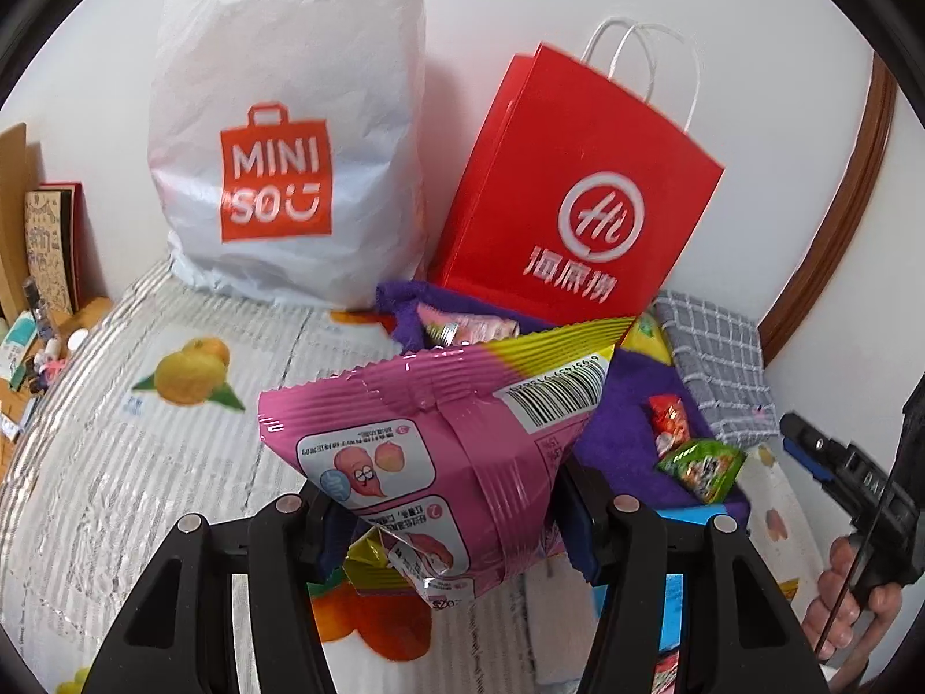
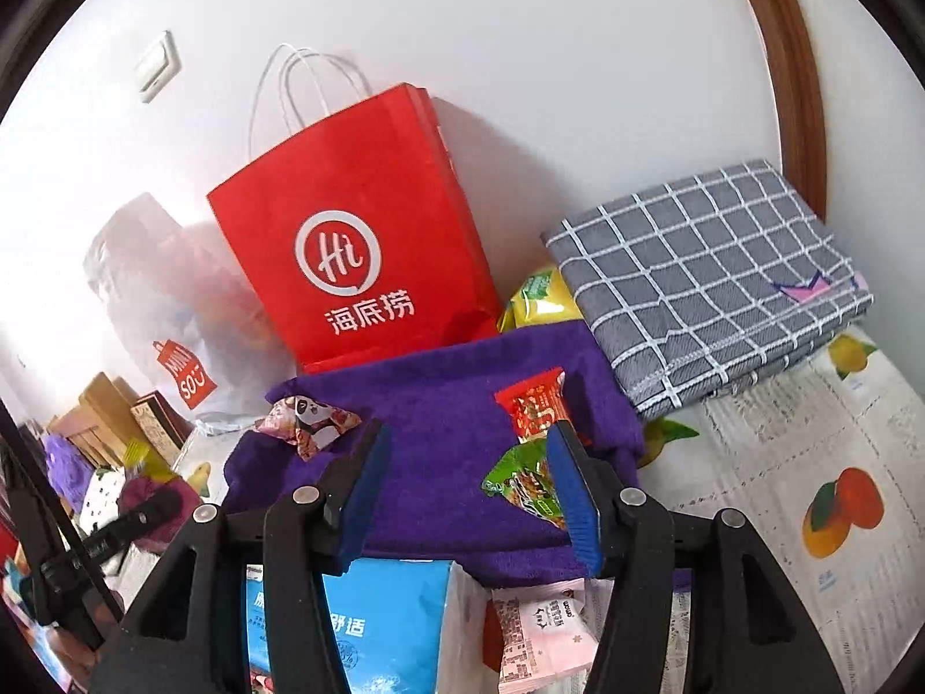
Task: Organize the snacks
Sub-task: 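Lower the large pink bag onto the purple towel and open the left gripper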
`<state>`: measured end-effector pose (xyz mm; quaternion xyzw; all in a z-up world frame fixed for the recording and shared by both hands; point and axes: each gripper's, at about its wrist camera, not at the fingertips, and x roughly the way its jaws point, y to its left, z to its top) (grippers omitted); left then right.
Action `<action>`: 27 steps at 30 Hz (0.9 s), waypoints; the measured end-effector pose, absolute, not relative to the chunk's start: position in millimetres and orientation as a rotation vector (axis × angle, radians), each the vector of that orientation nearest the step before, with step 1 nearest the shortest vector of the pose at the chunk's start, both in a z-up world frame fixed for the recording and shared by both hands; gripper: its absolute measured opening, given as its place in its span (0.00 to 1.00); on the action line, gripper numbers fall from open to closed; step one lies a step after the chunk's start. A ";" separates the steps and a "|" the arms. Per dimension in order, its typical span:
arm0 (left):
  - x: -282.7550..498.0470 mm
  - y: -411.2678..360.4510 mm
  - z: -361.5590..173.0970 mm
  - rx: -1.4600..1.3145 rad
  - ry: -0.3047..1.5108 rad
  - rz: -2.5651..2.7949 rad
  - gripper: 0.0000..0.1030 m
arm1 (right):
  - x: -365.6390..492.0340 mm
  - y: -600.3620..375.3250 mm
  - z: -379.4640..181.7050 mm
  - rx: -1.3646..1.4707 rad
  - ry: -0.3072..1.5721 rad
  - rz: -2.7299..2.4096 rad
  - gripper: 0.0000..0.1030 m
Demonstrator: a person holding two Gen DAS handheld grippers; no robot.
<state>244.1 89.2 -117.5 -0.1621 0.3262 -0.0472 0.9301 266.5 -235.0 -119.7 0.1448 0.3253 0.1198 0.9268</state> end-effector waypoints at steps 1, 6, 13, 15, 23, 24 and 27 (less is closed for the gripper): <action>246.8 87.3 -113.9 -0.325 0.660 -0.092 0.54 | 266.2 -235.0 -119.7 0.307 0.667 0.257 0.54; 271.9 70.4 -102.7 -0.309 0.683 -0.082 0.54 | 266.0 -238.0 -121.6 0.359 0.691 0.305 0.54; 317.4 51.2 -125.1 -0.294 0.780 -0.067 0.54 | 261.8 -239.1 -117.2 0.386 0.680 0.355 0.54; 324.9 46.5 -132.4 -0.275 0.811 -0.079 0.54 | 259.8 -241.9 -114.7 0.409 0.671 0.368 0.54; 335.7 42.7 -149.3 -0.313 0.892 -0.132 0.56 | 262.1 -249.9 -116.1 0.452 0.681 0.370 0.54; 336.2 42.4 -150.1 -0.317 0.902 -0.142 0.57 | 262.8 -250.8 -116.8 0.461 0.684 0.377 0.54; 333.8 42.5 -149.0 -0.331 0.904 -0.149 0.74 | 263.5 -251.4 -117.7 0.466 0.687 0.378 0.54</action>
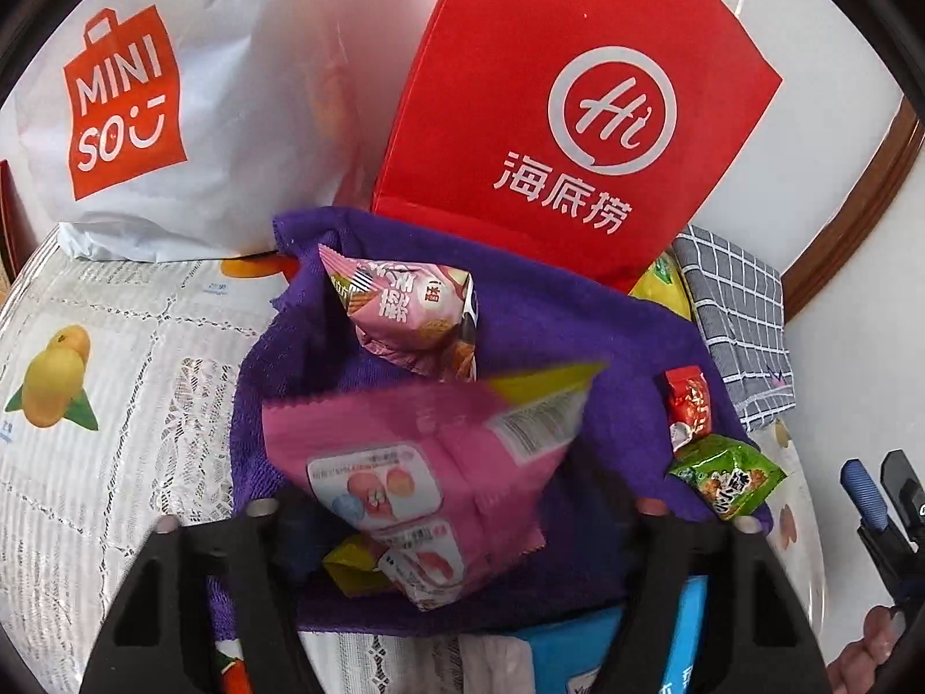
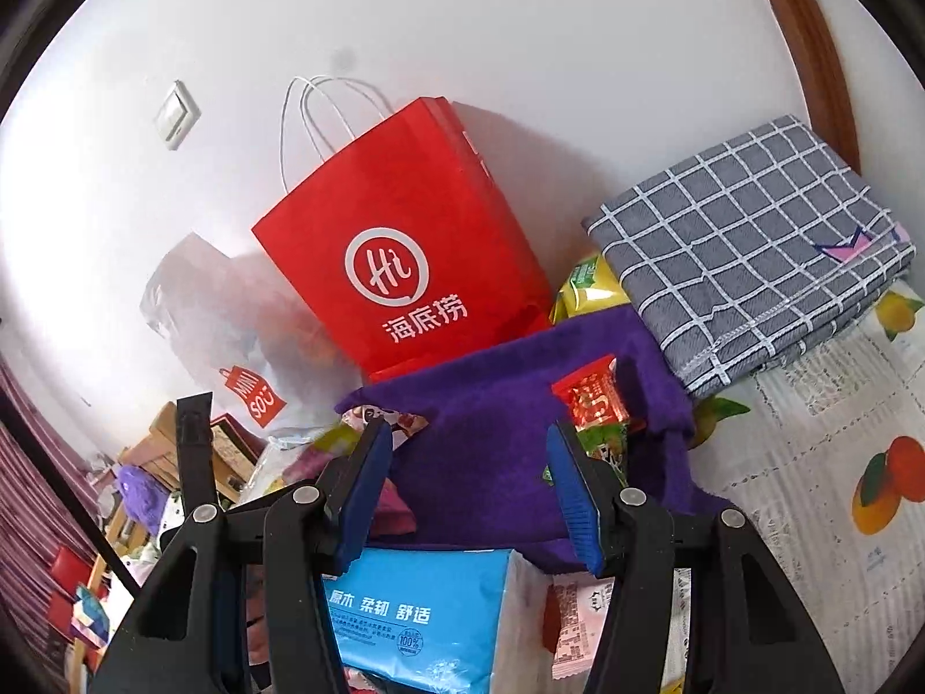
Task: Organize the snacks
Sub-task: 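Lower the large pink bag onto the purple towel and open the left gripper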
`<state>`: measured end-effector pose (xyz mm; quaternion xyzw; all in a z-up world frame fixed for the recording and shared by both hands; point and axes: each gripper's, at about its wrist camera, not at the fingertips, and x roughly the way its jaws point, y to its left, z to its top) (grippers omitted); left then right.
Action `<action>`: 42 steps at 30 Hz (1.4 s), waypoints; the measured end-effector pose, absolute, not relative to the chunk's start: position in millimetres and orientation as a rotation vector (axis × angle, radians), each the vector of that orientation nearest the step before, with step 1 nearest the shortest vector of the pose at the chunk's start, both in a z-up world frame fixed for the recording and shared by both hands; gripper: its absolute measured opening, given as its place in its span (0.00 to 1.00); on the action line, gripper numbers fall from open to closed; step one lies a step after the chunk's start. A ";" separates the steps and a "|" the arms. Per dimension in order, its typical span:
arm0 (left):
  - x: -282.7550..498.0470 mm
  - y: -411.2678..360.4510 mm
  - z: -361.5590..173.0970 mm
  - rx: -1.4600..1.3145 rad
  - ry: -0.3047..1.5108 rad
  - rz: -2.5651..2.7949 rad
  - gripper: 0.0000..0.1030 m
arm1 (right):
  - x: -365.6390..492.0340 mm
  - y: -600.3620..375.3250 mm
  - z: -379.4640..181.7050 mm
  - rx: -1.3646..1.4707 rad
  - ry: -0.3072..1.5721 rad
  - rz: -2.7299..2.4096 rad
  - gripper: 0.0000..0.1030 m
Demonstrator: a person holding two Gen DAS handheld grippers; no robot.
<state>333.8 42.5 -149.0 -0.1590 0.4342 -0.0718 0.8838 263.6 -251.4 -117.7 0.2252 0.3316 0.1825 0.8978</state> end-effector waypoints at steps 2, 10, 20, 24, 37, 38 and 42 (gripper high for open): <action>329.4 43.6 -145.2 -0.332 0.893 -0.132 0.78 | 263.4 -251.1 -117.9 0.456 0.685 0.368 0.54; 304.2 57.6 -125.9 -0.369 0.839 -0.121 0.82 | 261.6 -254.0 -115.0 0.433 0.667 0.350 0.54; 260.4 54.1 -120.2 -0.253 0.817 -0.130 0.82 | 259.0 -249.0 -112.1 0.351 0.663 0.313 0.54; 246.1 51.9 -127.7 -0.196 0.826 -0.122 0.82 | 254.3 -242.5 -108.3 0.274 0.640 0.280 0.54; 235.9 44.9 -125.3 -0.140 0.804 -0.099 0.81 | 214.1 -262.2 -110.3 0.141 0.693 0.159 0.54; 234.1 44.4 -123.0 -0.142 0.797 -0.090 0.81 | 206.6 -264.7 -113.9 0.133 0.711 0.156 0.54; 230.1 44.9 -116.9 -0.158 0.780 -0.080 0.82 | 175.1 -274.2 -134.3 0.123 0.762 0.133 0.61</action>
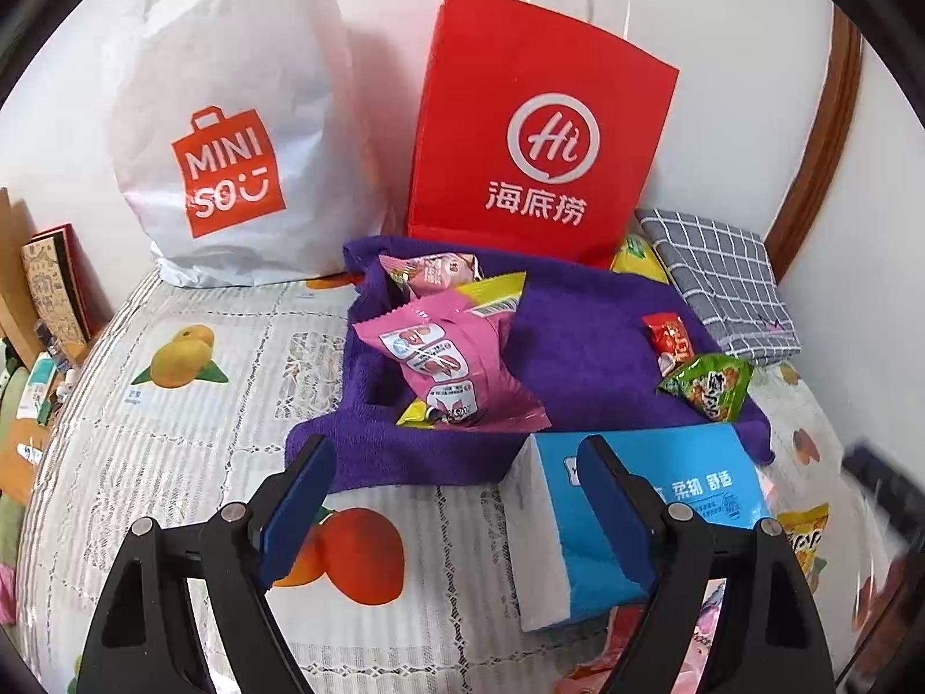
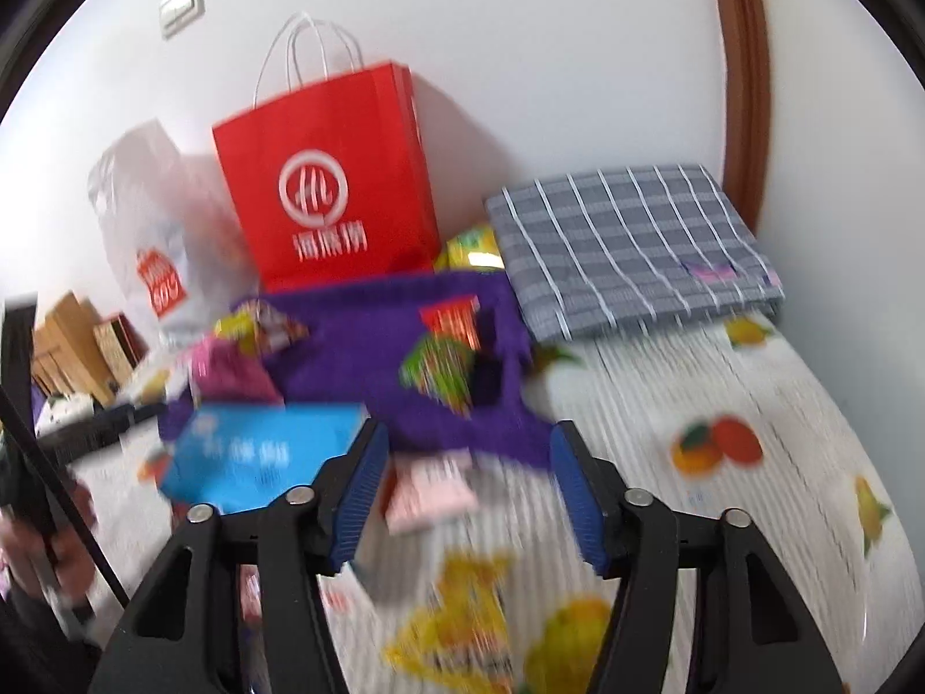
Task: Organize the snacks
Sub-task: 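Lower the large pink bag onto the purple towel and open the left gripper, then grasp the yellow chip bag on the bed cover with the right gripper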
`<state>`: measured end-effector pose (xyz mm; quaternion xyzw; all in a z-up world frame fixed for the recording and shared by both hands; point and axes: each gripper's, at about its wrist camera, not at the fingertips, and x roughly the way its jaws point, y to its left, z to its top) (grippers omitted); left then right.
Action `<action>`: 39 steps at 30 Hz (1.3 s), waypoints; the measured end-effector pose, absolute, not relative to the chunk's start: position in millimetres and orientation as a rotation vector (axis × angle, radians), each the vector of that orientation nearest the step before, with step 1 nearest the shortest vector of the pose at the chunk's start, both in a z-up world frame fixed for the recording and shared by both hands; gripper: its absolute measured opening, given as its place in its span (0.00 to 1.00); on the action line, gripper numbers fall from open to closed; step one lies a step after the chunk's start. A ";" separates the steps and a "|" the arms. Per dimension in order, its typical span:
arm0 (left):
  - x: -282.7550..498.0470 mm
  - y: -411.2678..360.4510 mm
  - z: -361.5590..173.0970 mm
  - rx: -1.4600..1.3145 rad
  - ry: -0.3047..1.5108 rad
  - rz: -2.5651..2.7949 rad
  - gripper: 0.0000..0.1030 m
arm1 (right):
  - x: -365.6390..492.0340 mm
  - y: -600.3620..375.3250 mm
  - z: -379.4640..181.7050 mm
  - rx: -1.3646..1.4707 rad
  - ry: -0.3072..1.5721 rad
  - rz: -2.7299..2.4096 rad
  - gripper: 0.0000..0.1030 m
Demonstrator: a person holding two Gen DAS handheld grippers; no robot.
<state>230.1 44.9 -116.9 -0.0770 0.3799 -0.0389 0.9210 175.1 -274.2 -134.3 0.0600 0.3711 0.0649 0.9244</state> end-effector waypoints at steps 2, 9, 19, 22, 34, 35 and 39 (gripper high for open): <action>230.2 47.5 -116.5 -0.171 0.782 -0.055 0.82 | 160.3 -279.1 -150.6 0.147 0.792 0.128 0.61; 228.5 54.0 -113.7 -0.186 0.764 0.021 0.82 | 148.7 -266.7 -185.9 0.136 0.900 0.138 0.62; 223.2 56.3 -107.5 -0.222 0.742 -0.015 0.83 | 156.5 -274.0 -206.4 0.192 0.945 0.107 0.42; 220.0 53.6 -106.0 -0.225 0.728 -0.082 0.83 | 154.5 -282.4 -205.7 0.161 0.935 0.083 0.41; 201.0 22.0 -101.1 -0.178 0.690 -0.183 0.83 | 159.7 -297.5 -210.9 0.269 0.941 0.127 0.41; 199.2 19.7 -102.8 -0.184 0.703 -0.193 0.83 | 159.6 -298.0 -210.8 0.272 0.941 0.128 0.41; 184.8 13.5 -118.4 -0.234 0.778 -0.238 0.83 | 159.7 -294.2 -210.2 0.250 0.944 0.118 0.41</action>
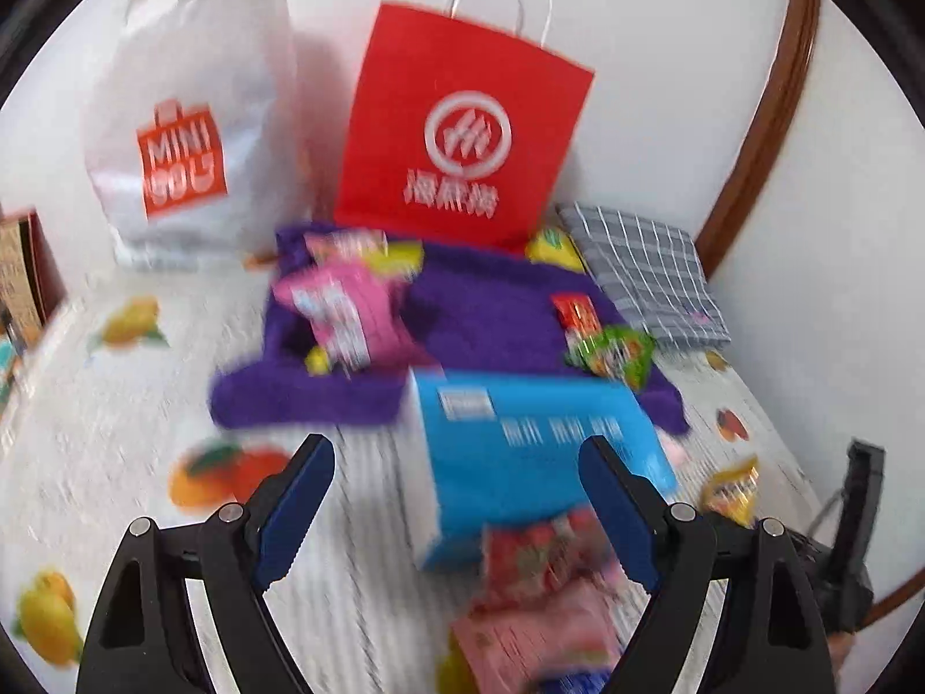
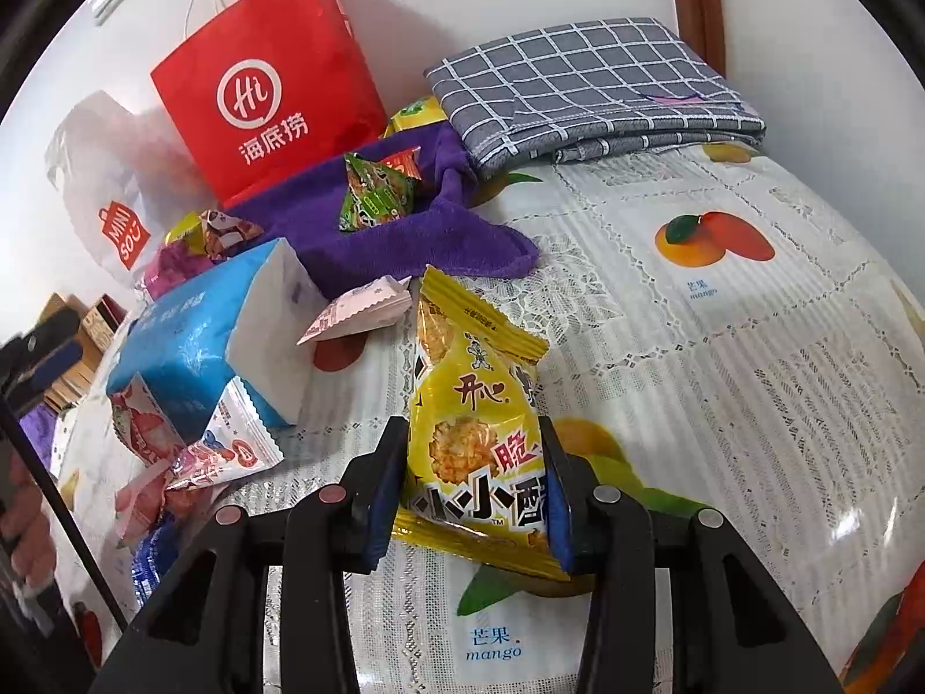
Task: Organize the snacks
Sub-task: 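Grasp the yellow chip bag on the bed cover with the right gripper, then grasp the pink strawberry candy packet with the left gripper while the right holds the chip bag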
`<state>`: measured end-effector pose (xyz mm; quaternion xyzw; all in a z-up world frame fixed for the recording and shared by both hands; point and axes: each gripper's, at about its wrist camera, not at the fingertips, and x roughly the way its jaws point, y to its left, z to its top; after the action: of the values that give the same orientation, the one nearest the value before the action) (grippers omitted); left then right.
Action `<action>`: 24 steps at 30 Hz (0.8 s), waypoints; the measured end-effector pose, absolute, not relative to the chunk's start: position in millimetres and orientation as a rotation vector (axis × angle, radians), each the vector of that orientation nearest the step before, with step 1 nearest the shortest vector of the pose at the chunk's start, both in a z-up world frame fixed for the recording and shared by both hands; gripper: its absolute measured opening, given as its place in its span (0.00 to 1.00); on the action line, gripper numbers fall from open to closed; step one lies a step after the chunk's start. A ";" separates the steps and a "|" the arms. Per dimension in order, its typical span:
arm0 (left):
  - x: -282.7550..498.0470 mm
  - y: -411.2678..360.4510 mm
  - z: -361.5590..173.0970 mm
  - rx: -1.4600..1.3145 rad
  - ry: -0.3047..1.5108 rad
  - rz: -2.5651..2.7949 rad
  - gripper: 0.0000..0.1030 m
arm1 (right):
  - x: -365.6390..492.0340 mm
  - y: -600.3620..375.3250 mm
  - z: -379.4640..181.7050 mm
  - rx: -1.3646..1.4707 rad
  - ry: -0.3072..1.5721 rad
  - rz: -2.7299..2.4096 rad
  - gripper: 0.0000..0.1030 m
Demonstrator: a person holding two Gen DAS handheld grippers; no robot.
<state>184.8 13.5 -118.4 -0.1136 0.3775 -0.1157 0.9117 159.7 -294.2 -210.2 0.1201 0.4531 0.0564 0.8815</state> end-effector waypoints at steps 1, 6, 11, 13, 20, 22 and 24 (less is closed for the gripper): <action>181.1 11.2 -122.4 -0.245 0.796 -0.249 0.83 | 159.6 -294.1 -210.1 0.250 0.944 0.117 0.41; 164.9 -17.0 -138.0 -0.150 0.846 -0.216 0.91 | 159.4 -294.0 -210.1 0.256 0.943 0.120 0.41; 166.0 -20.5 -149.2 -0.203 0.889 -0.208 0.91 | 158.8 -301.0 -211.1 0.307 0.935 0.141 0.41; 165.9 -21.3 -150.9 -0.209 0.891 -0.199 0.91 | 158.8 -303.0 -211.6 0.323 0.932 0.147 0.41; 171.8 -31.6 -156.6 -0.299 0.918 -0.223 0.91 | 158.4 -304.0 -211.7 0.332 0.930 0.151 0.41; 173.1 -37.5 -155.5 -0.274 0.908 -0.217 0.91 | 158.2 -305.2 -212.0 0.339 0.929 0.154 0.41; 176.3 -45.0 -156.5 -0.238 0.911 -0.193 0.91 | 158.2 -305.1 -211.9 0.340 0.929 0.155 0.41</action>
<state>176.3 -45.0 -156.5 -0.1146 0.4383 -0.0930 0.8866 158.2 -305.1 -211.9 0.1630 0.4452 0.0743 0.8773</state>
